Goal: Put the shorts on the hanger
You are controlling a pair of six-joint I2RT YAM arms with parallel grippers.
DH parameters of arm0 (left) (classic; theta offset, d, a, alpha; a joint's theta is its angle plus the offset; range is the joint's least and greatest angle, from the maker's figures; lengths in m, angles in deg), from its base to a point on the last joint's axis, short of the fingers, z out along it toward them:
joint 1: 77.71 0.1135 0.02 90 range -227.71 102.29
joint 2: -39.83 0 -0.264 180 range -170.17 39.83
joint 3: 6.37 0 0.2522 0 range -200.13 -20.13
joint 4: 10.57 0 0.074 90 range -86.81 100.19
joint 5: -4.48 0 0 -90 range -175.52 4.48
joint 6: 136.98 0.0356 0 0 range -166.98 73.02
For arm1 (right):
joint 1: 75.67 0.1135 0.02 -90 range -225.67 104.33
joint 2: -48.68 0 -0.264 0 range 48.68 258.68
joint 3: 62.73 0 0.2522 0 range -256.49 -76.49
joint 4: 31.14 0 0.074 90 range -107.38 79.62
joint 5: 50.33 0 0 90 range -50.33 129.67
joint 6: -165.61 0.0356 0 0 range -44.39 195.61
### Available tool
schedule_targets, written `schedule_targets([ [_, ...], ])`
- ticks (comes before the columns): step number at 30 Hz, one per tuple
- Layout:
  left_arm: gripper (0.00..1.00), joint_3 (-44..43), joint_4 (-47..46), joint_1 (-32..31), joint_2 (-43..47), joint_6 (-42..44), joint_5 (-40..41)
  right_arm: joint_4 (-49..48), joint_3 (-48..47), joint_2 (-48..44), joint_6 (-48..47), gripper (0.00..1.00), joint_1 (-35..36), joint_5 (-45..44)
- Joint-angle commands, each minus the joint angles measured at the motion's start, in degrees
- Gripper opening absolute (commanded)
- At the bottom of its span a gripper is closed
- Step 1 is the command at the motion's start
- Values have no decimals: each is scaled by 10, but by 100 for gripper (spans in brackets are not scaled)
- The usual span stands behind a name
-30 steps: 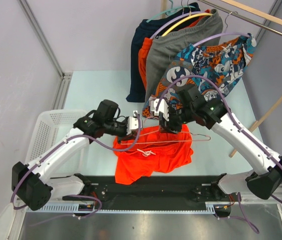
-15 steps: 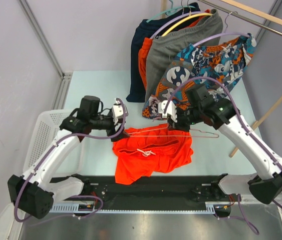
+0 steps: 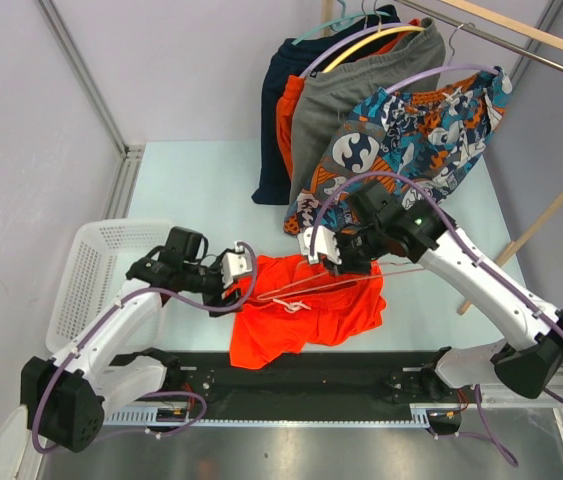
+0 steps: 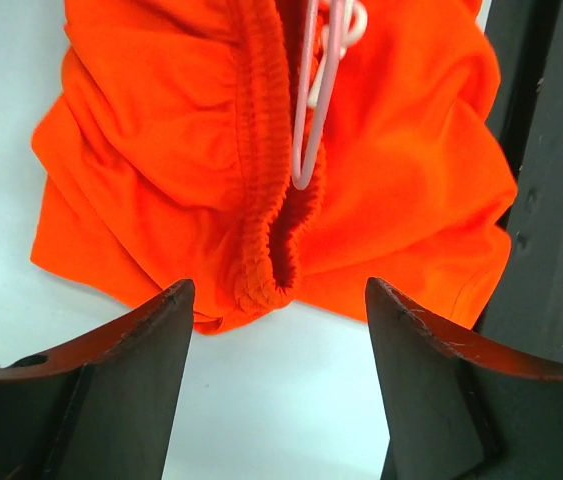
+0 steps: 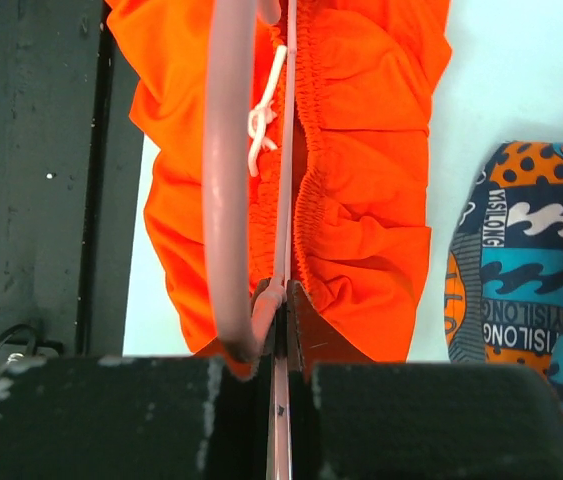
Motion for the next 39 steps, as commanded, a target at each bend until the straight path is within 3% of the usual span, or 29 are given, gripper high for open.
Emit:
schedule_targets([
  [1,73,17,-23,1,17,61,11,-22,-1,9,-21,0,12,-14],
  [13,68,15,-38,1,-51,62,11,-11,-1,17,-43,0,35,-45],
  [28,70,25,-69,-2,-57,57,0,-13,-1,20,-7,0,68,-79],
  [39,71,66,-74,-2,-38,105,0,-28,0,41,-8,0,76,-110],
])
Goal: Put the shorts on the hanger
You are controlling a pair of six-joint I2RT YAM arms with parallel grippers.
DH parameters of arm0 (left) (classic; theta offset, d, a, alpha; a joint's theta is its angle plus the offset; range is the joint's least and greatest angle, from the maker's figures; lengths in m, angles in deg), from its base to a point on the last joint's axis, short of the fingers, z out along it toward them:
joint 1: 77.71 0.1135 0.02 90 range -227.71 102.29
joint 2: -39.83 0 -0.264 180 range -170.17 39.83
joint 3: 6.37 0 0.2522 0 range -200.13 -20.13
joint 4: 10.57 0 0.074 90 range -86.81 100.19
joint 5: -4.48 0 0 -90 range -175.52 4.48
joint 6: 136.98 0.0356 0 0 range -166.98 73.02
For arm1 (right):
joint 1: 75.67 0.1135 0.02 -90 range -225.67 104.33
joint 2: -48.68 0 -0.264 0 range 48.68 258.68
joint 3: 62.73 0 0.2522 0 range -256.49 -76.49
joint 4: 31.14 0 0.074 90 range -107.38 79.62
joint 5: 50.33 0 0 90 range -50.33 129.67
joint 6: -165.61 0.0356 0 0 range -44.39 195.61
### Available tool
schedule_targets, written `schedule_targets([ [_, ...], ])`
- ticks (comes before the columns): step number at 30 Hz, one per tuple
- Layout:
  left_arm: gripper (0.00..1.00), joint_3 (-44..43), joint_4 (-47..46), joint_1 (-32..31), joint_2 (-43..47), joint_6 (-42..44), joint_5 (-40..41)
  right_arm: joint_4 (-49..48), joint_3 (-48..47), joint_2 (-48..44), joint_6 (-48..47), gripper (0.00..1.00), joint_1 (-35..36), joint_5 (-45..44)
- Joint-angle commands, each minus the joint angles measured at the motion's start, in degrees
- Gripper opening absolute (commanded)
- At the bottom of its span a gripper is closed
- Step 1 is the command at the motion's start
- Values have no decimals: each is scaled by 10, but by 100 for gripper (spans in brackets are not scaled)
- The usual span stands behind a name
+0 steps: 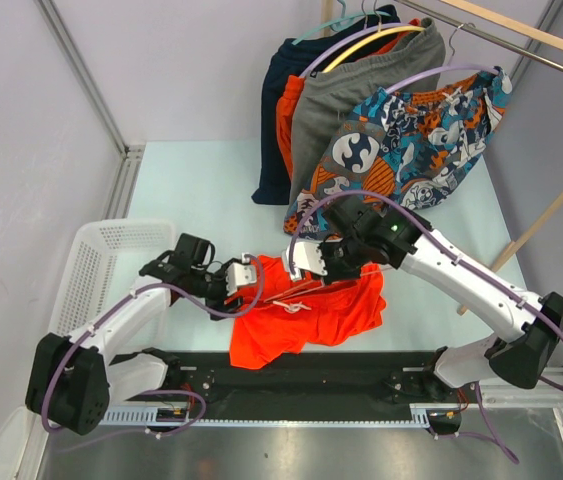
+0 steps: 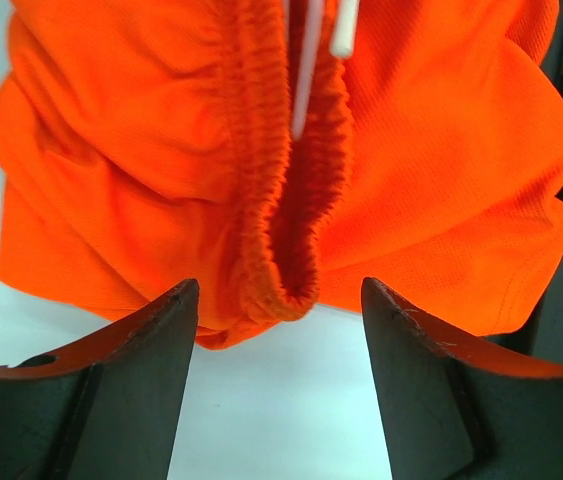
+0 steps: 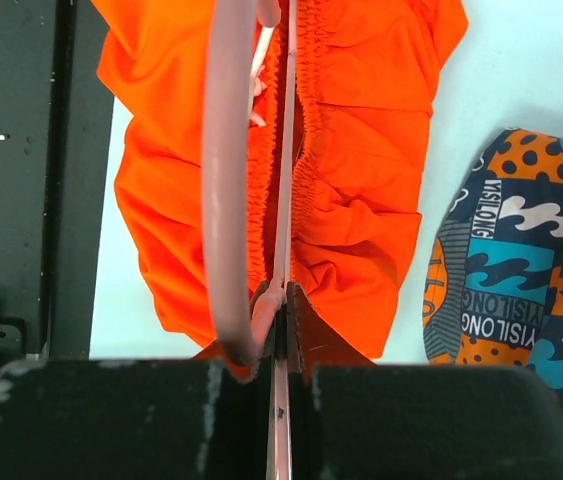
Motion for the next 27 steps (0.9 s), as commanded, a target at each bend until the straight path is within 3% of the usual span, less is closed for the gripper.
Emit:
schedule_targets([
  [1,71,21,-14,-1,17,41,-14,-20,-3,6,4,0,4,-7],
  [4,71,30,-25,-1,9,49,-12,-36,-2,18,6,0,6,1],
  [6,64,30,-37,-1,1,46,-18,-50,-2,22,9,0,5,8],
  [7,59,27,-43,-1,-1,42,-18,-53,-1,29,8,0,5,13],
  [8,45,26,-50,-2,-4,38,-19,-60,2,30,9,0,4,22],
  [11,23,10,-55,-6,-17,35,-21,-85,11,39,16,0,-4,48],
  [16,1,-35,-10,-7,-3,36,-55,-142,19,44,44,0,-20,88],
  [23,2,-61,-15,-13,25,-4,-64,-193,30,54,66,0,-32,151],
  [27,22,-57,-24,-13,24,-20,-57,-220,34,59,81,0,-36,174],
])
